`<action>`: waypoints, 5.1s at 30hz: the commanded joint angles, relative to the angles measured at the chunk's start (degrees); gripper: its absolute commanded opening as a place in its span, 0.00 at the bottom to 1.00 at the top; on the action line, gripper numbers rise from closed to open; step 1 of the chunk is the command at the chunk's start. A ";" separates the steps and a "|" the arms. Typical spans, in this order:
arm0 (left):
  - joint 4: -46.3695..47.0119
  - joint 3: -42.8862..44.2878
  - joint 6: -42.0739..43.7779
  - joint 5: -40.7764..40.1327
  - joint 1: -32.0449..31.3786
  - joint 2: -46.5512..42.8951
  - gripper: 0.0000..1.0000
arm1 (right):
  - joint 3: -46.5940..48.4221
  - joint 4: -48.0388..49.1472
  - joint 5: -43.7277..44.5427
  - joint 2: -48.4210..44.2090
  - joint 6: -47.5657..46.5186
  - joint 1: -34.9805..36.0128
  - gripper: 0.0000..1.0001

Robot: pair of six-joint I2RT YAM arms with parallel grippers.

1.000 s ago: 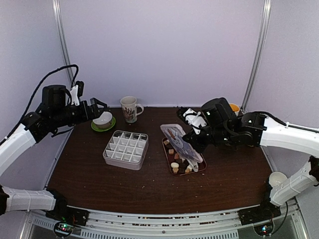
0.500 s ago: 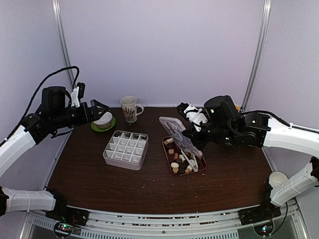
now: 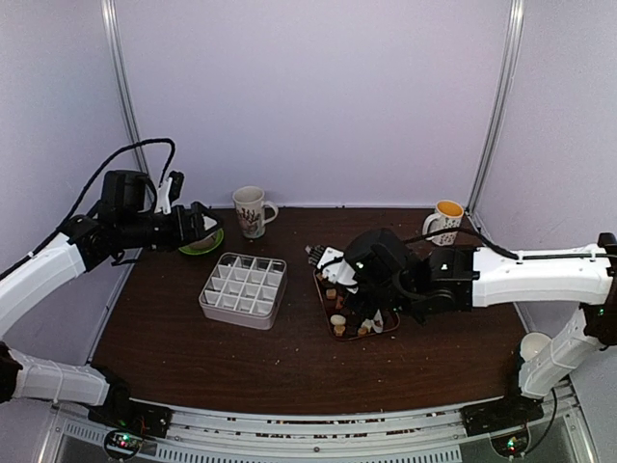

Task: Pack the chocolate
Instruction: Put down the box lid on the plate, then pick up the box lid from the plate, then place the plate at the center of the board.

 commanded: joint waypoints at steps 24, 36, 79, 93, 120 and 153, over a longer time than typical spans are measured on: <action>-1.52 0.59 -3.58 -3.32 -4.32 7.38 0.93 | -6.71 6.85 -8.54 2.91 -0.72 6.09 0.81; -5.09 -1.03 -4.75 -14.70 -17.00 12.46 0.80 | -11.47 17.99 -10.64 -5.13 14.64 -8.33 0.68; -3.43 1.05 -16.09 -8.17 -30.07 39.58 0.29 | -39.89 55.67 -0.15 -18.41 20.66 -19.67 0.67; -12.30 7.72 -11.86 -17.31 -31.96 37.23 0.00 | -38.85 56.13 0.17 -15.86 20.01 -19.69 0.66; -36.00 16.65 5.53 -33.18 -12.65 9.29 0.00 | -39.19 57.25 1.89 -16.17 19.22 -19.81 0.66; -40.66 28.13 32.70 -40.75 13.66 32.38 0.00 | -38.90 56.80 -1.18 -16.28 18.35 -19.74 0.66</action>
